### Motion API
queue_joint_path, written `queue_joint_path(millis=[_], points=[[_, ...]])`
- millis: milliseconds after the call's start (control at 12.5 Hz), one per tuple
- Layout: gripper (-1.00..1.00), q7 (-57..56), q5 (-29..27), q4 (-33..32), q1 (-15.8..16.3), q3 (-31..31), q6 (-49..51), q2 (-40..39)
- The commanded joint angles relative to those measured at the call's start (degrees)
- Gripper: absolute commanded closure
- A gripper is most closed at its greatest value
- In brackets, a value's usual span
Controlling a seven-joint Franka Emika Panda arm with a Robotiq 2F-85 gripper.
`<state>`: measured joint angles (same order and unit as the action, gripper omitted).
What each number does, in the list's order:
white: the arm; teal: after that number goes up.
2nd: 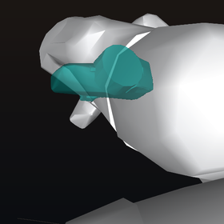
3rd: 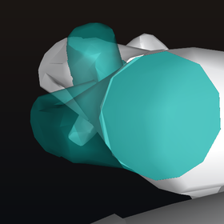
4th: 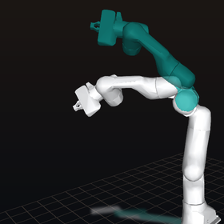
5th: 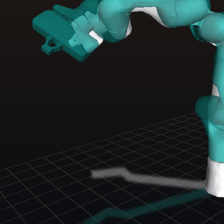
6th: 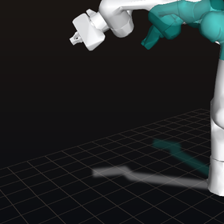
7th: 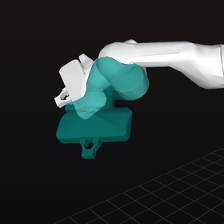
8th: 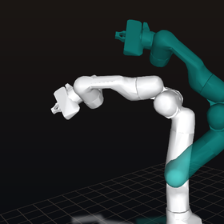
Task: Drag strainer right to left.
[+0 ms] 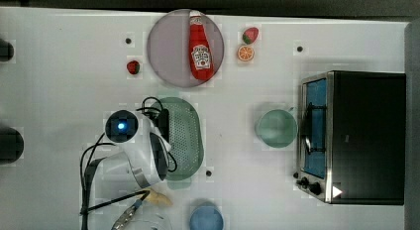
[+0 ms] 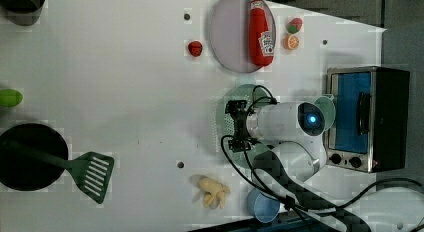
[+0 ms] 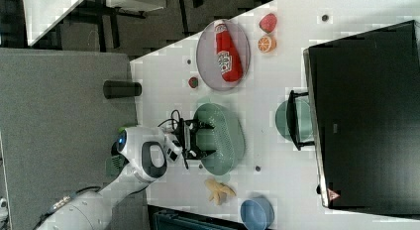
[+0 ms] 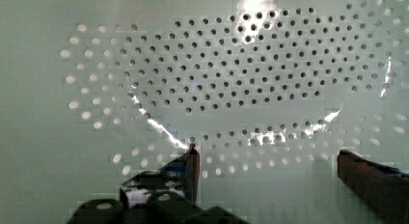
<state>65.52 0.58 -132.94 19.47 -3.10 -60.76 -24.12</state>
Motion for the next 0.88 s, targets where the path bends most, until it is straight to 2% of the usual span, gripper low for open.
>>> queue_joint_path(millis=[80,880], points=[[-1.00,6.03,-1.28,2.39,3.18,-1.39,1.19,0.66],[-1.00,6.21,-7.67,9.80,9.11,-2.50,2.15,-3.51]])
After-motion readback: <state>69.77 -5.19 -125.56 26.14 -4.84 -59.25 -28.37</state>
